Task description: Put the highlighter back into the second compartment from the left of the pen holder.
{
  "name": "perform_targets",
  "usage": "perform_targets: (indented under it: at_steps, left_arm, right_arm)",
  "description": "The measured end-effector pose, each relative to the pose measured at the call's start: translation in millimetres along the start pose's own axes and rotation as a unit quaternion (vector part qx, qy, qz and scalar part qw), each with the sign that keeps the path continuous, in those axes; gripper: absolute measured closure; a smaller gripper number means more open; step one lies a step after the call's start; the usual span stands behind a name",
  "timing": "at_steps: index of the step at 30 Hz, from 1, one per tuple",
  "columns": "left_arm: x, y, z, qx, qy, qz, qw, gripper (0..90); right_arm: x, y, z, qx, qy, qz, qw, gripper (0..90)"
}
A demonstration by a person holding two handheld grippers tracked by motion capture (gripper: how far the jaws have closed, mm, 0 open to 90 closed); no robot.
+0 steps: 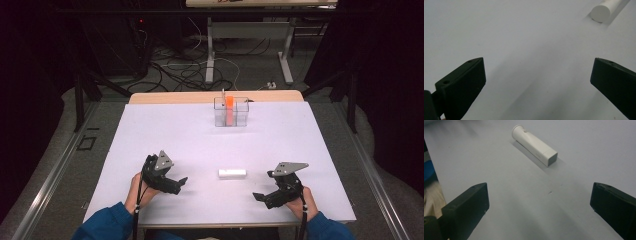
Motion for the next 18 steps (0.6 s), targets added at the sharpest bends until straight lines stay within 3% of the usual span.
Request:
perform_targets:
  at_steps: [4, 8, 11, 18]
  left_arm:
    - [5.5, -0.6, -6.0, 0.006, 0.005, 0.001, 1.0000, 0.0]
    - [11.5, 0.4, -12.9, 0.005, 0.000, -0.017, 0.9998, 0.0]
    - [13.7, -0.3, -15.6, 0.007, 0.004, -0.012, 0.9999, 0.1]
    - [18.6, 1.2, -22.4, 0.006, 0.001, -0.012, 0.9999, 0.0]
  right_arm:
    - [-0.2, 0.5, 0.1, 0.003, 0.001, 0.001, 1.0000, 1.7]
    - [-2.6, 0.4, 0.8, 0.010, 0.003, -0.002, 0.9999, 1.6]
    - [-3.2, -0.6, -1.0, 0.012, -0.011, 0.000, 0.9999, 1.6]
    - [-4.9, -0.2, -0.7, 0.011, -0.004, 0.002, 0.9999, 1.4]
Point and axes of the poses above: each handheld gripper's, and its own axes: x roughly backward along the jaws, z roughly out of its top, y roughly to its right, the point moved 8 cm from there along -x, roughly forward along the jaws, and after that the axes turned 15 degrees about z, right-handed, at the moved point
